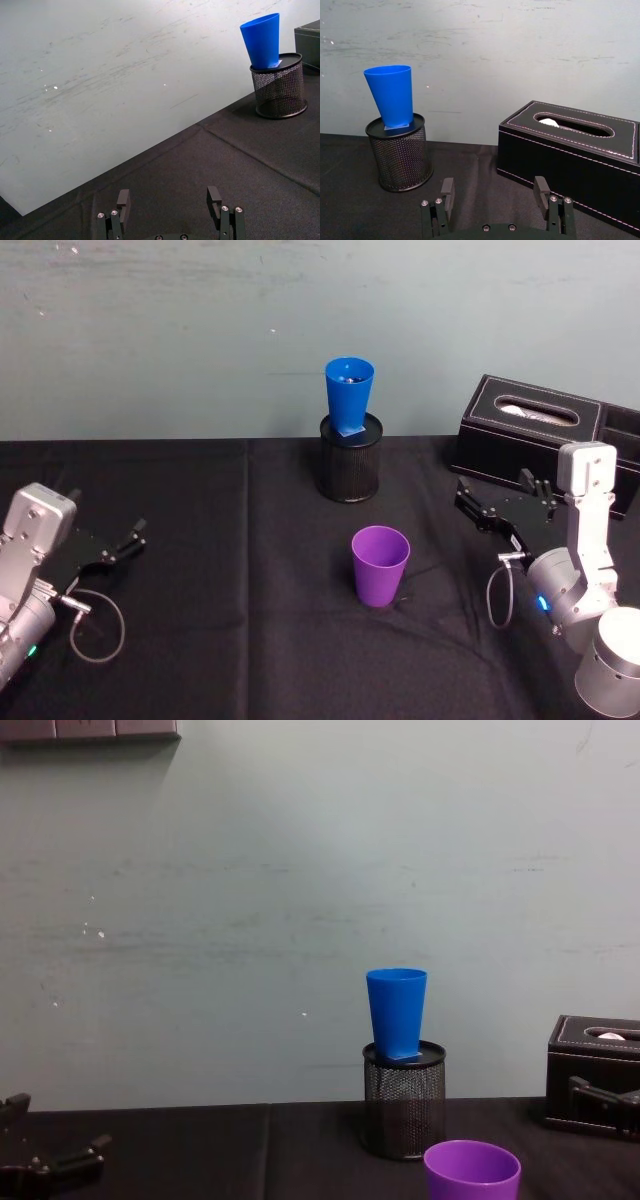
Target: Pick up one cup with a gripper and tap it against the other cup.
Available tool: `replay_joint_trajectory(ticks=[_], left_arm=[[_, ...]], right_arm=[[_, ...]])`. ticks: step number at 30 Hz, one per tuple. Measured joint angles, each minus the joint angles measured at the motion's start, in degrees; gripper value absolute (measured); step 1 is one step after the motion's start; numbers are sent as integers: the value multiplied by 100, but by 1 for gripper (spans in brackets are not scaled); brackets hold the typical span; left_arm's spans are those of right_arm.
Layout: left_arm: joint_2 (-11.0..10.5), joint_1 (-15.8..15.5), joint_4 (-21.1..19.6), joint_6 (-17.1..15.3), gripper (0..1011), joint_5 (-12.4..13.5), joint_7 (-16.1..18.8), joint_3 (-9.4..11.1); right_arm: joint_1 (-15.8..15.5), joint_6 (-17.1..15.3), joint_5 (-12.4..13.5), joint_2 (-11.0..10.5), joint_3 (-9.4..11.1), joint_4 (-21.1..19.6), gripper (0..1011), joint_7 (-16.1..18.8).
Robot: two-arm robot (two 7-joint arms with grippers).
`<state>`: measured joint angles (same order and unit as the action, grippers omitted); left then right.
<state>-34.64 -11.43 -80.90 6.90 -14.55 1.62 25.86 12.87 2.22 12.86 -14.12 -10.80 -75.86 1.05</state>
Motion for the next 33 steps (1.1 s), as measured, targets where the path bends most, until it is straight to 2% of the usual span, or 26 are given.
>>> replay_joint_trajectory(ticks=[33], left_arm=[[0,0,0,0,1000,0,0,0]], right_arm=[[0,0,0,0,0,0,1002,0]])
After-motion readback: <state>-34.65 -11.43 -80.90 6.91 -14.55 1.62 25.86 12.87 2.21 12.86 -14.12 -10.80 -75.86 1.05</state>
